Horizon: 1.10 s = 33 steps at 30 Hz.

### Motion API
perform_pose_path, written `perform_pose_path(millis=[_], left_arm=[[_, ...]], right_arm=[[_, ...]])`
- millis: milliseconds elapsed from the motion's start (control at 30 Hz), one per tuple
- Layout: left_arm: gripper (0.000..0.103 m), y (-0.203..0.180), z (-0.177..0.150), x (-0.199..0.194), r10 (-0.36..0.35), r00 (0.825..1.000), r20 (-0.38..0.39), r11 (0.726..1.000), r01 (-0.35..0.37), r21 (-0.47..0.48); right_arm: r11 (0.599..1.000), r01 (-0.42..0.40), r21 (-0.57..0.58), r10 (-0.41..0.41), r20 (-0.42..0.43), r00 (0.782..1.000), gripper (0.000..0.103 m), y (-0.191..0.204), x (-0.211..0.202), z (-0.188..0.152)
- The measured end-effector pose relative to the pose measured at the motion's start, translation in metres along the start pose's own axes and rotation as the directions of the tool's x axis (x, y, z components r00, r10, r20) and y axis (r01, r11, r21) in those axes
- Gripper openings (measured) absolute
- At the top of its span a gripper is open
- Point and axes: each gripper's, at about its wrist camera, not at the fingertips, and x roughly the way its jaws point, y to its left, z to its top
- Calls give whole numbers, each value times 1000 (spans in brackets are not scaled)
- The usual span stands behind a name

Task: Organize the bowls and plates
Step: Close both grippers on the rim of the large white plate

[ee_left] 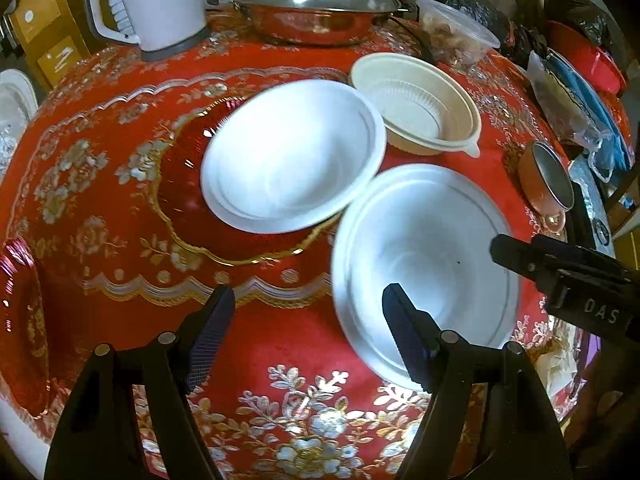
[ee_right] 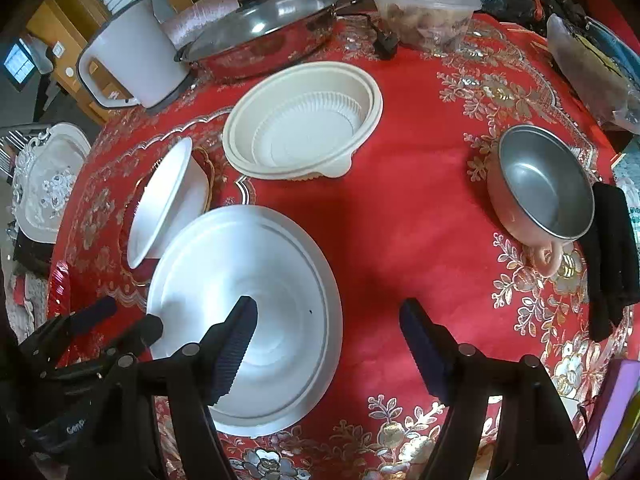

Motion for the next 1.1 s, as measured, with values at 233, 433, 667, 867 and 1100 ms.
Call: perform_pose_path(millis=[233, 433, 667, 867, 1100], left_arm=[[76, -11, -5, 11, -30, 999, -38, 1000, 30, -4], [76, -20, -4, 21, -16, 999, -47, 1000, 17, 7], [76, -24, -1, 37, -60, 996, -72, 998, 59, -14], [18, -26, -2, 45, -69, 991, -111, 998, 68, -8], [16, -33, -7, 24, -117, 986, -116, 992, 122, 32]], right_arm=[[1000, 6, -2, -6, -28, 1000, 76, -7, 13, -1], [1000, -28, 7, 28, -49, 998, 76, -13, 22, -1], [998, -66, 7, 66, -99, 993, 37, -16, 37, -2], [998, -70, -5, 69, -95, 993, 12, -15, 35, -11], [998, -51, -48, 48, -61, 997, 12, -5, 2, -19]])
